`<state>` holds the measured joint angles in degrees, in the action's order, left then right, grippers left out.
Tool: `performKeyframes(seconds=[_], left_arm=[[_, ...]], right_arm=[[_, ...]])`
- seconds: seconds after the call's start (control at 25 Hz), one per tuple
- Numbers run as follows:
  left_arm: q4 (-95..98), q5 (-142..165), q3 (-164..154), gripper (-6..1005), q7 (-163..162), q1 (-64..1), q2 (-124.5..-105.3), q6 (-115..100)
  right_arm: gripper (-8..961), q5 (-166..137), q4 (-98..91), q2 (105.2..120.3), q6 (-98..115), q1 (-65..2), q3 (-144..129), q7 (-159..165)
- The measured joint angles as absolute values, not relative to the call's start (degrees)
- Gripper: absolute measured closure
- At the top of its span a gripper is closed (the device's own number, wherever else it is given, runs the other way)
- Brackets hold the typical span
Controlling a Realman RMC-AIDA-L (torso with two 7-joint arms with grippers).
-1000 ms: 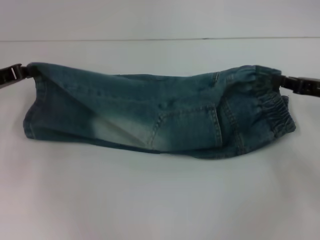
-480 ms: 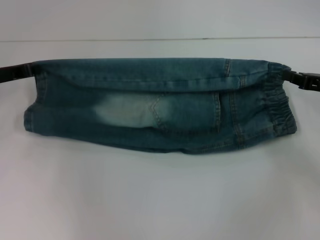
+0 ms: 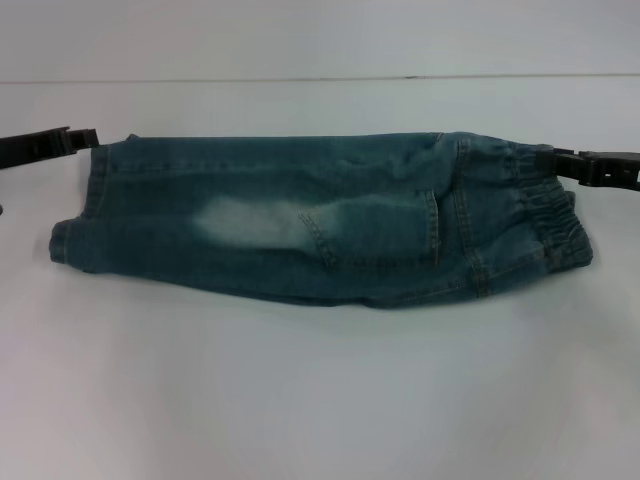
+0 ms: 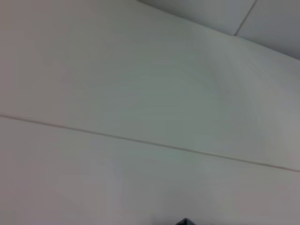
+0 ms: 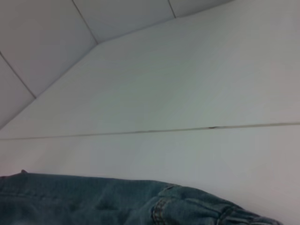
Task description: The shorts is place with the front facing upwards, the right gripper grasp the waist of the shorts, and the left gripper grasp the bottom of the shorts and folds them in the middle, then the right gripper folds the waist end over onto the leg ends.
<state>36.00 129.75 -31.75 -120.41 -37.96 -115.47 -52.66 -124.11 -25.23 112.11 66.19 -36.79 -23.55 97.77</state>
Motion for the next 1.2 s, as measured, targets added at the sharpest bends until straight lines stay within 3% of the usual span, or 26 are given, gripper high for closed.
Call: performKeyframes(seconds=[0.08,0.32,0.44,0.64,0.72,0.92,1.2], left_arm=[[36.2,129.7,-31.7,836,-120.4,-37.3,-115.52,-52.5],[40.6,124.3,-31.7,613,-116.8,-33.4,-116.46,-58.4],[43.3,116.7,-31.7,490,-109.4,-30.1,-116.96,-68.7],[43.9,113.9,-31.8,292,-101.0,-28.5,-117.39,-80.9],[43.9,114.1,-32.5,215,-97.6,-28.3,-117.79,-85.0],[44.0,114.2,-37.4,78,-90.1,-27.8,-119.01,-90.6],[44.2,114.2,-41.3,56,-86.7,-28.1,-119.80,-91.4]], right_arm=[[723,-124.1,-25.4,112.15,66.1,-36.8,-23.7,98.1],[523,-124.3,-30.0,111.51,69.4,-36.0,-23.9,103.0],[429,-125.2,-34.3,110.22,74.7,-35.7,-25.2,108.4],[227,-126.9,-42.5,106.75,84.0,-35.9,-29.2,120.0],[155,-128.9,-45.9,106.20,86.6,-36.3,-30.7,124.2],[3,-138.8,-50.1,106.60,89.6,-39.6,-33.7,131.0],[6,-148.1,-49.6,108.06,89.6,-42.9,-36.8,135.9]])
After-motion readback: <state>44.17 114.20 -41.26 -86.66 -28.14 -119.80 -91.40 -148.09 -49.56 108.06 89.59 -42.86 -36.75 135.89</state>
